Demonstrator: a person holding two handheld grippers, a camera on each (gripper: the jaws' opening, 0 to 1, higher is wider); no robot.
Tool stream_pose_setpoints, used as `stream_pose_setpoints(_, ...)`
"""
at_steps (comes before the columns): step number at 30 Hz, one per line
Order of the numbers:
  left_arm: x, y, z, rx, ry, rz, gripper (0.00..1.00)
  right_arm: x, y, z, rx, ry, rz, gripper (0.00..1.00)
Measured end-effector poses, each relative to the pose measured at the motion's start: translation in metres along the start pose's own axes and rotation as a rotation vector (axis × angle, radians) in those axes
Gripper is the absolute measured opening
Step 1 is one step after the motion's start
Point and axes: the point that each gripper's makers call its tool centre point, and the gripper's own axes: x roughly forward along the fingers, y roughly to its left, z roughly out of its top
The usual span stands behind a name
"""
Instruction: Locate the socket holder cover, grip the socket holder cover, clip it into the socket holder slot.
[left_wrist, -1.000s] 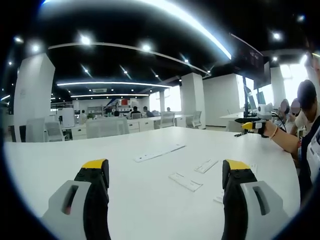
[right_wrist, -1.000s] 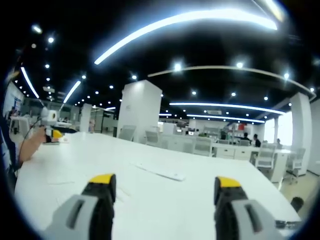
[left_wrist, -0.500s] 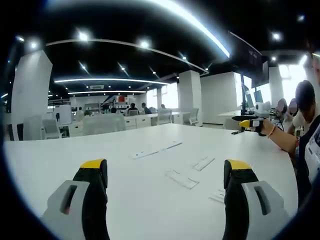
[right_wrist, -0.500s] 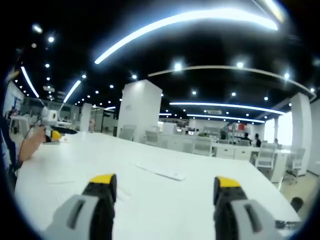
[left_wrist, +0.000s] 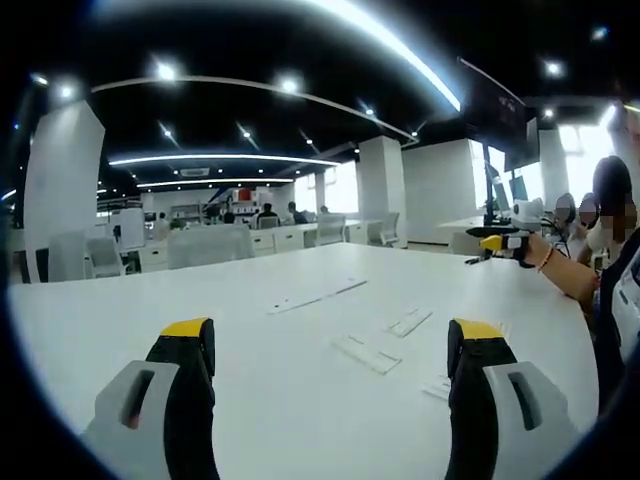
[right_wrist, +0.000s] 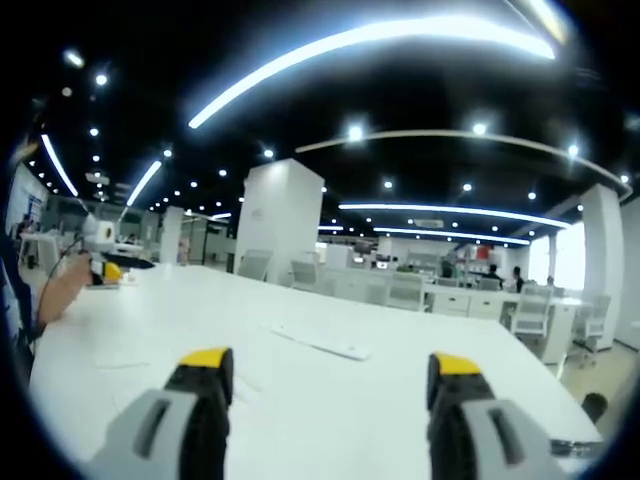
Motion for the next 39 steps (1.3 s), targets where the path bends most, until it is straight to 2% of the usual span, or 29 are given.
stream_pose_setpoints(10, 0.001, 0.002, -0.003, 0.003, 0.015, 0.006, 0.95, 0.003, 0.003, -0.001, 0.006, -0.004, 0.007, 0.8)
stream_pose_setpoints(23, 0.0, 0.006, -0.002, 0.004, 0.004, 0.028, 0.95, 0.003, 0.003, 0.0, -0.016, -0.018, 0.018, 0.8)
stream_pose_setpoints(31, -0.001, 0.004, 0.001, 0.004, -0.009, 0.026, 0.95, 0.002, 0.011, 0.004, -0.015, -0.029, 0.063, 0.81)
stream_pose_setpoints(39, -0.002, 0.003, 0.003, 0.007, -0.013, 0.026, 0.95, 0.005, 0.035, 0.007, -0.068, 0.017, 0.148, 0.81)
